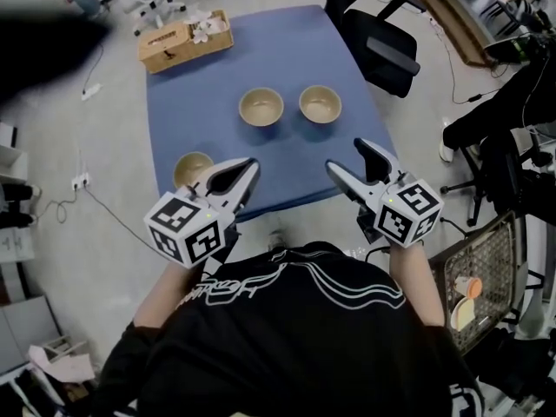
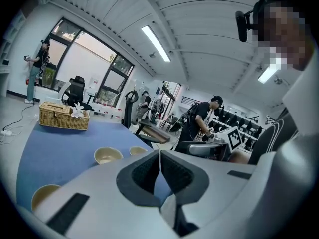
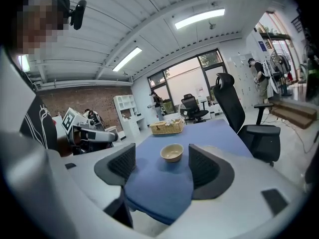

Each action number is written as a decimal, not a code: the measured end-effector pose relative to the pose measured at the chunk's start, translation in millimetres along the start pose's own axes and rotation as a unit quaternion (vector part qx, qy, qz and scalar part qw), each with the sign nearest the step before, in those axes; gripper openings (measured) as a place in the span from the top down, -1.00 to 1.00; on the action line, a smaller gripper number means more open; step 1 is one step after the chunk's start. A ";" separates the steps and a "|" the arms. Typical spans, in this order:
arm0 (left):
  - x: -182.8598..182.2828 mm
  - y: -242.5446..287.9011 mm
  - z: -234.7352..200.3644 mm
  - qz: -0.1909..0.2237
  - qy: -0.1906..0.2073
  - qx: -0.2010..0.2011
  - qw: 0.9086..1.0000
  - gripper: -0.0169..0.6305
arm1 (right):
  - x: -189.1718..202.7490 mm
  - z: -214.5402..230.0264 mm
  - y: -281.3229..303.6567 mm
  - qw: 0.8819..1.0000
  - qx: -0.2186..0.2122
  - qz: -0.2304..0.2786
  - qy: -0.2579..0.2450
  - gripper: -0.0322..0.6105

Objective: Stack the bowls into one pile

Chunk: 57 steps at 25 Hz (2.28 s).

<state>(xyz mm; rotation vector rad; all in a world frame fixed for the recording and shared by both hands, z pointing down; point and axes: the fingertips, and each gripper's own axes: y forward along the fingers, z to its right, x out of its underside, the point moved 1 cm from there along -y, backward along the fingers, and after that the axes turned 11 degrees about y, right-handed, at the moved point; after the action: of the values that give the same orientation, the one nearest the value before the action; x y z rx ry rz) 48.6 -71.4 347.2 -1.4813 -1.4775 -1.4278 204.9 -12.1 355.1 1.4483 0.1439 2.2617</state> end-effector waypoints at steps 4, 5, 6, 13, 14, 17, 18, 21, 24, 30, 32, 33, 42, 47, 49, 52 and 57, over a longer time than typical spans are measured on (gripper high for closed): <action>2.4 12.2 -8.2 -0.003 -0.006 -0.002 1.000 0.86 | -1.1 13.8 6.5 1.000 0.003 -0.004 0.004 -0.14; 2.2 15.7 -9.4 -0.004 -0.006 -0.003 1.000 0.86 | -2.4 18.5 7.8 1.000 0.004 -0.005 0.006 -0.14; 1.7 19.7 -10.5 -0.005 -0.007 -0.005 1.000 0.86 | -3.8 23.6 9.1 1.000 0.004 -0.006 0.008 -0.14; -4.5 47.7 -26.7 -0.014 -0.023 -0.028 0.999 0.86 | -16.1 68.3 29.7 0.999 0.004 -0.027 0.020 -0.13; -5.8 50.8 -31.3 -0.014 -0.026 -0.032 0.999 0.86 | -18.0 74.1 34.7 0.999 0.004 -0.031 0.022 -0.13; -8.9 62.4 -45.7 -0.016 -0.037 -0.044 0.998 0.86 | -22.9 92.0 51.4 0.999 0.004 -0.044 0.026 -0.13; -9.6 66.3 -49.3 -0.017 -0.041 -0.048 0.998 0.86 | -23.8 97.8 55.9 0.998 0.004 -0.048 0.028 -0.13; -12.9 77.9 -58.5 -0.021 -0.050 -0.059 0.997 0.86 | -26.6 115.8 67.6 0.998 0.005 -0.061 0.032 -0.13; -15.8 88.4 -67.6 -0.022 -0.052 -0.068 0.996 0.86 | -28.1 132.3 79.6 0.997 0.007 -0.076 0.028 -0.13; -15.8 106.3 -83.3 -0.027 -0.062 -0.086 0.994 0.86 | -22.1 163.8 100.7 0.993 0.006 -0.112 0.027 -0.13; -14.2 110.9 -87.3 -0.029 -0.066 -0.093 0.993 0.86 | -18.1 173.7 107.2 0.992 0.006 -0.123 0.027 -0.13; -14.0 113.1 -88.8 -0.029 -0.067 -0.096 0.993 0.86 | -16.2 178.7 110.4 0.991 0.006 -0.128 0.027 -0.13; -7.5 125.6 -103.2 -0.033 -0.085 -0.131 0.987 0.86 | 5.6 216.0 139.5 0.983 0.008 -0.182 0.020 -0.13; -1.3 130.3 -109.1 -0.035 -0.094 -0.147 0.984 0.86 | 18.2 229.1 151.6 0.978 0.006 -0.208 0.021 -0.08; 2.4 130.6 -109.7 -0.035 -0.097 -0.153 0.983 0.86 | 23.2 232.7 154.4 0.976 0.007 -0.217 0.021 -0.02; 7.1 130.6 -111.8 -0.034 -0.101 -0.161 0.981 0.86 | 26.1 236.1 158.5 0.974 0.006 -0.224 0.023 0.08; 11.5 130.1 -114.4 -0.032 -0.107 -0.171 0.979 0.86 | 31.3 237.6 163.0 0.972 0.006 -0.234 0.028 0.21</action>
<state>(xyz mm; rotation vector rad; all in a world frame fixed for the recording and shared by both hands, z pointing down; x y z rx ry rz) 138.5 -200.9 420.0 -1.8594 -1.4677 -1.6686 353.0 -180.3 539.0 1.2012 0.4650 1.9144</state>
